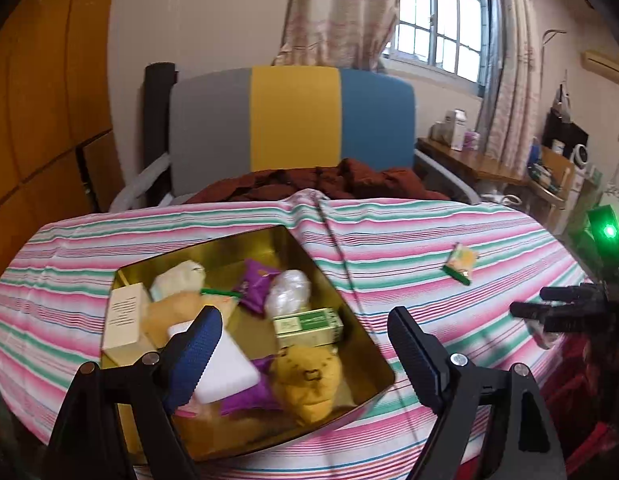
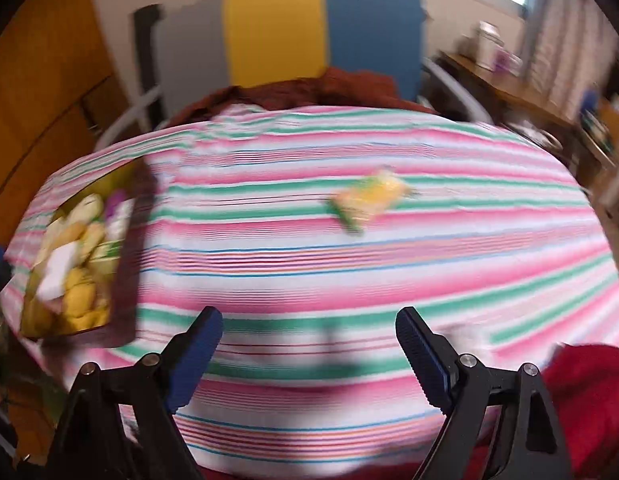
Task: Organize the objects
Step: 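Move both tools from the tray toward the WEIDAN snack bag, then grasp a second clear plastic-wrapped item with the right tool, then grasp the WEIDAN snack bag with the left tool, then carry snack bag and wrapped item into the gold tray and open both tools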
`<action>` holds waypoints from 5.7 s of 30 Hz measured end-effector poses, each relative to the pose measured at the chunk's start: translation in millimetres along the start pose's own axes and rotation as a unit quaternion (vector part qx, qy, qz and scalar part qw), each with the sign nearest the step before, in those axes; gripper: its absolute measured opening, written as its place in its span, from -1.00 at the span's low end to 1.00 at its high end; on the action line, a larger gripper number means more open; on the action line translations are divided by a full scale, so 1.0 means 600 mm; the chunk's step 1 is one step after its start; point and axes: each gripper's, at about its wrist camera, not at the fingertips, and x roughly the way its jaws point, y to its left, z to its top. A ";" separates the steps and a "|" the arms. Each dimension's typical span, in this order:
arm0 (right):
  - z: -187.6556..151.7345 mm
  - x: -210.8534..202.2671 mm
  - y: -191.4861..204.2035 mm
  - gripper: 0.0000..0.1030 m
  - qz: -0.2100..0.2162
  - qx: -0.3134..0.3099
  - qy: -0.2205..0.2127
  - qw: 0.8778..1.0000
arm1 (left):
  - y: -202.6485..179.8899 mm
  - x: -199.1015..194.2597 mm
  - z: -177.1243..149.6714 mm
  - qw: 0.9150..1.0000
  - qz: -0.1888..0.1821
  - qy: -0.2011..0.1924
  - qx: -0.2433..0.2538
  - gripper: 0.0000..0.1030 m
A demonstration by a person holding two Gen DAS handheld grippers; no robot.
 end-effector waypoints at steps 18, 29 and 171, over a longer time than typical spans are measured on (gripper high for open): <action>-0.012 0.127 -0.179 -0.39 -0.076 -0.011 0.223 0.972 | -0.100 0.042 0.027 0.995 -0.093 0.023 0.038 0.66; -0.016 0.115 -0.176 -0.40 -0.036 -0.033 0.213 0.976 | -0.216 0.122 0.038 0.983 -0.140 0.076 0.091 0.61; 0.065 0.017 0.432 0.58 0.141 -0.160 -0.076 0.974 | 0.186 -0.032 -0.053 0.975 0.176 0.011 -0.138 0.64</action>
